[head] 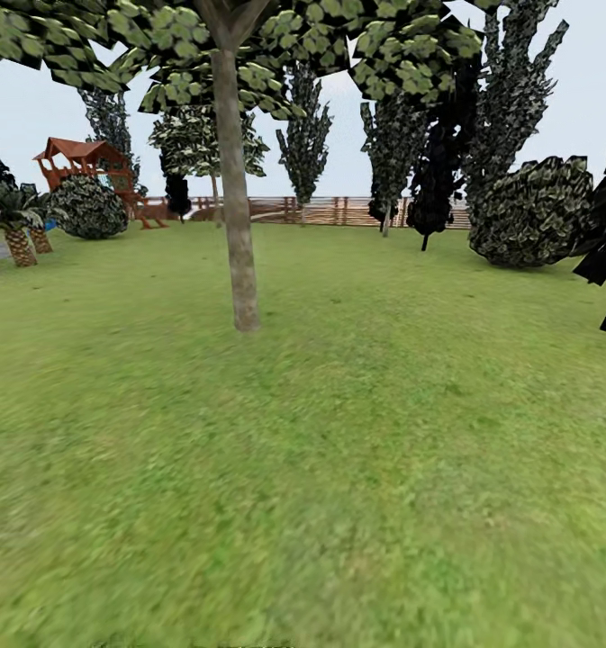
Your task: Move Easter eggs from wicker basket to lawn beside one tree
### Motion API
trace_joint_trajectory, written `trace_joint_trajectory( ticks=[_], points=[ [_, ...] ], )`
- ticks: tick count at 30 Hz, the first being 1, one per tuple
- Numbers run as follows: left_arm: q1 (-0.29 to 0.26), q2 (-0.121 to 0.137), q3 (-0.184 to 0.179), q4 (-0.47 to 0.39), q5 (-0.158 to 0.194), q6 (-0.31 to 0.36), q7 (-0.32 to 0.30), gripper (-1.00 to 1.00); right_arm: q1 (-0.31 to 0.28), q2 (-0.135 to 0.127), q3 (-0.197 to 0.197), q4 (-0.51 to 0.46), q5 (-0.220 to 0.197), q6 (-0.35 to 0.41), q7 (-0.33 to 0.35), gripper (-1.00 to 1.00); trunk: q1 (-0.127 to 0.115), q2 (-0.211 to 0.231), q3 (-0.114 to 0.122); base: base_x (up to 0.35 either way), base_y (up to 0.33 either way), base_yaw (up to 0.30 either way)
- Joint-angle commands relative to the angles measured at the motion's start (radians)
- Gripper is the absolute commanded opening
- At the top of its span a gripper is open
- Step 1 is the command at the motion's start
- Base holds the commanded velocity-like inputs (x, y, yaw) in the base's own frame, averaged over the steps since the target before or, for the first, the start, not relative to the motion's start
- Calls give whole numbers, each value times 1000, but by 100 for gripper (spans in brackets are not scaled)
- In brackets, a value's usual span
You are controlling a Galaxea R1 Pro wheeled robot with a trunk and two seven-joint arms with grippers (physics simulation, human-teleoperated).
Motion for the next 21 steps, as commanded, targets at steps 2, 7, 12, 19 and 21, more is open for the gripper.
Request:
trace_joint_trajectory(
  ticks=[2, 7, 12, 19, 21],
  points=[
    [1, 1, 0, -2, 1, -1, -1, 100, -1, 0, 8, 1, 8, -3, -1, 100, 0, 0, -2, 0, 0, 263],
    [1, 5, 0, -9, 0, -5, 0, 100, -1, -1, 11, 1, 8, -3, -3, 100, 0, 0, -6, 0, 0, 263],
    [1, 19, 0, -7, -5, -6, 7, 100, -1, -1, 10, 1, 8, -3, -5, 100, 0, 0, -10, 0, 0, 263],
    [1, 92, -2, -10, -7, -6, 8, 100, -1, 0, 10, 1, 8, -4, -7, 100, 0, 0, -15, 0, 0, 266],
    [1, 103, -2, -12, -8, -6, 8, 100, -1, 1, 10, 1, 8, -4, -7, 100, 0, 0, -17, 0, 0, 269]
  ],
)
